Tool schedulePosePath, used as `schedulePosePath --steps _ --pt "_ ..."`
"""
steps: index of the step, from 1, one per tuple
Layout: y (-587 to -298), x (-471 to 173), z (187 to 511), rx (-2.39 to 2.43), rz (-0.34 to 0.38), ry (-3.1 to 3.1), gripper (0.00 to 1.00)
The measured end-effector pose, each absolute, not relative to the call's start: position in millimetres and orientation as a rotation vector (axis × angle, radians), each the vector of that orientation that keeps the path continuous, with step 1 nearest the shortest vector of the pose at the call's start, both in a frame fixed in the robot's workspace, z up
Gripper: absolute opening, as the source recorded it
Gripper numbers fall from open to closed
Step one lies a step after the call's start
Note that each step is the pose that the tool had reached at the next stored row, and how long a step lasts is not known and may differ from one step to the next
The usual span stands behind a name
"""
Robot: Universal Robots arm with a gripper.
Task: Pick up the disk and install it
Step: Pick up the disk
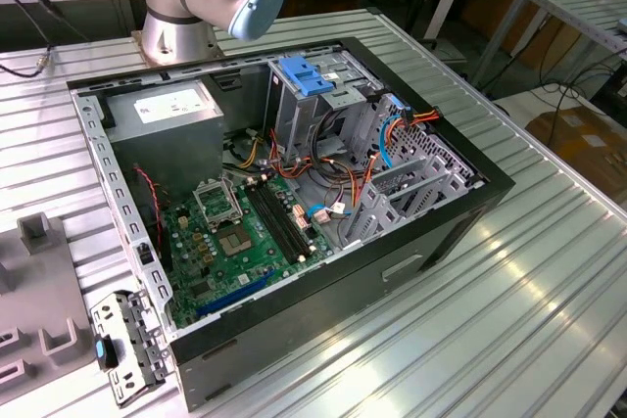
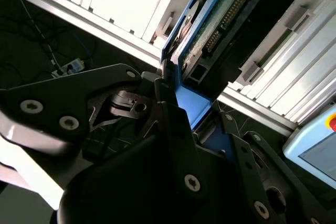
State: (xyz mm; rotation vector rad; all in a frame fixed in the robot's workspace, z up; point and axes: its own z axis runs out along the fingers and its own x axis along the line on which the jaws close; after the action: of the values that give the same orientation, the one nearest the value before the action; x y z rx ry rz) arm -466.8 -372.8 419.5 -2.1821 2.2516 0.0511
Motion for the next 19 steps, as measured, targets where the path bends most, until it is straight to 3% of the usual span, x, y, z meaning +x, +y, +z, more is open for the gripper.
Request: schedulePosePath --steps 19 --pt "-372.8 -466.8 453.9 -2.182 0.051 2.252 0.37"
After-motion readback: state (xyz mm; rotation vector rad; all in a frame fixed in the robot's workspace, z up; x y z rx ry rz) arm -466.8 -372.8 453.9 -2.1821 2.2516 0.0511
